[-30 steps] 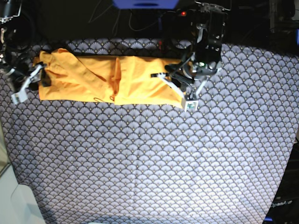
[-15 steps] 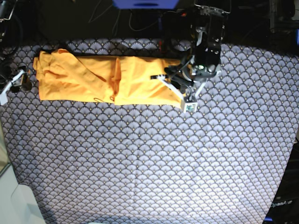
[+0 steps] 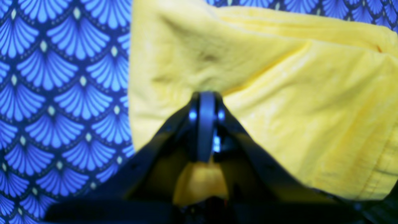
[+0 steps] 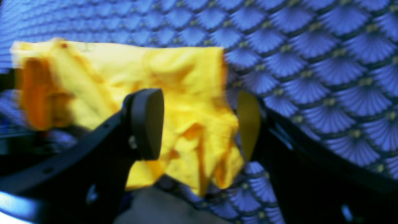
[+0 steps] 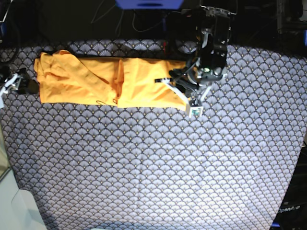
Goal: Fold the T-shirt properly
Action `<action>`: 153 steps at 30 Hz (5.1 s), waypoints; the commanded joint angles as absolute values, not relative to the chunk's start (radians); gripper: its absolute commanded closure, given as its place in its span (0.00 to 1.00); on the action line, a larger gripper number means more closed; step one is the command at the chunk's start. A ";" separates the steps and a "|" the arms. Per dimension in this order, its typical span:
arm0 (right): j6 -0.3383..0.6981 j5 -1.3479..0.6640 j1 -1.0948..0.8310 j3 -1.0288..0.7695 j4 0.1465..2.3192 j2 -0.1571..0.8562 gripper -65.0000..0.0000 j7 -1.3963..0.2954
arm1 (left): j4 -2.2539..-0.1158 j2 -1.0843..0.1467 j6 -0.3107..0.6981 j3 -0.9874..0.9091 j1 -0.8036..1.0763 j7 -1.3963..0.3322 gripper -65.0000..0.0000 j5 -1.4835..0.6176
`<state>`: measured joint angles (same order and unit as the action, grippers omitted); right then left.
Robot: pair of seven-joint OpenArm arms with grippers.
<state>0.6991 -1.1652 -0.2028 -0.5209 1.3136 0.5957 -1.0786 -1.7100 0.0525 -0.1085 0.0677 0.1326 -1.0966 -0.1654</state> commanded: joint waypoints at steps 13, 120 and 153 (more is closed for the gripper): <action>0.698 -1.216 -0.186 -0.527 1.211 0.619 0.41 -1.063 | -1.733 0.058 -0.105 0.070 0.120 -1.086 1.00 -0.171; 0.698 -1.216 -0.194 -0.260 1.488 0.549 0.94 -1.036 | -1.949 0.007 -0.104 -0.140 0.073 -1.250 1.00 -0.171; 0.698 -1.216 -0.180 -0.255 1.307 0.544 0.45 -1.036 | -1.949 0.007 -0.104 -0.140 0.073 -1.245 1.00 -0.171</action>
